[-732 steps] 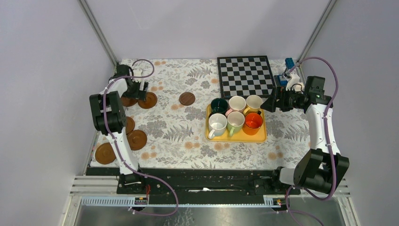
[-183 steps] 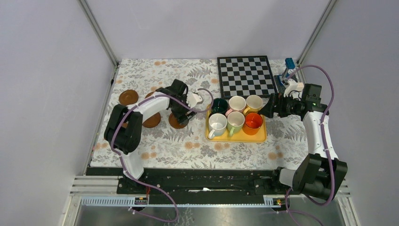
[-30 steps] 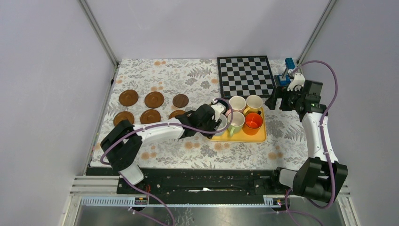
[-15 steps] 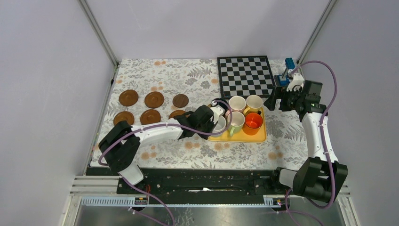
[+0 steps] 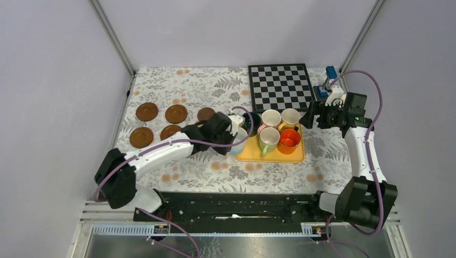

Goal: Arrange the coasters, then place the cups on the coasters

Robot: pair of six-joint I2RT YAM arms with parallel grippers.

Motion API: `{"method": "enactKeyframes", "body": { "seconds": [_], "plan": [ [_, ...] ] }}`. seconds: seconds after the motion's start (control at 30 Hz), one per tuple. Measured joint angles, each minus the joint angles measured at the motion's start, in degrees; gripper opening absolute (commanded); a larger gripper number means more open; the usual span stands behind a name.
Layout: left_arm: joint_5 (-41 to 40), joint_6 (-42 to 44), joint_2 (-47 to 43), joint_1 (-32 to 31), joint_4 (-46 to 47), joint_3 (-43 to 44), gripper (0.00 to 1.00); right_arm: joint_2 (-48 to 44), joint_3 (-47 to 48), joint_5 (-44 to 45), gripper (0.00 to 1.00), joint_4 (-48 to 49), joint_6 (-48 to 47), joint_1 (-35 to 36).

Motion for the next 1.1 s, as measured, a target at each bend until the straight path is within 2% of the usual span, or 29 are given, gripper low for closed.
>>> {"method": "enactKeyframes", "body": {
  "seconds": [0.13,0.27,0.53,0.77,0.87,1.1],
  "plan": [
    [0.1,0.5,-4.3,5.0,-3.0,1.5,0.0,0.1,0.9,-1.1,0.98,-1.7,-0.3,0.0],
    [2.0,2.0,-7.9,13.2,-4.2,3.5,0.0,0.6,2.1,-2.4,0.98,-2.5,-0.9,0.0],
    [6.7,7.3,-10.2,35.4,-4.2,4.7,0.0,1.1,2.6,-3.5,0.98,-4.1,-1.5,0.0],
    [14.6,14.5,-9.7,52.8,-4.7,4.7,0.0,1.3,2.6,-4.3,0.98,-5.1,-2.4,0.0],
    [16.7,17.0,-8.2,57.5,-3.3,4.7,0.0,1.6,2.6,-5.0,0.98,-5.6,-2.9,0.0],
    [21.5,20.6,-1.9,63.4,2.2,4.7,0.0,1.6,2.6,-6.0,0.98,-5.7,-3.9,0.0]
  ]
}}
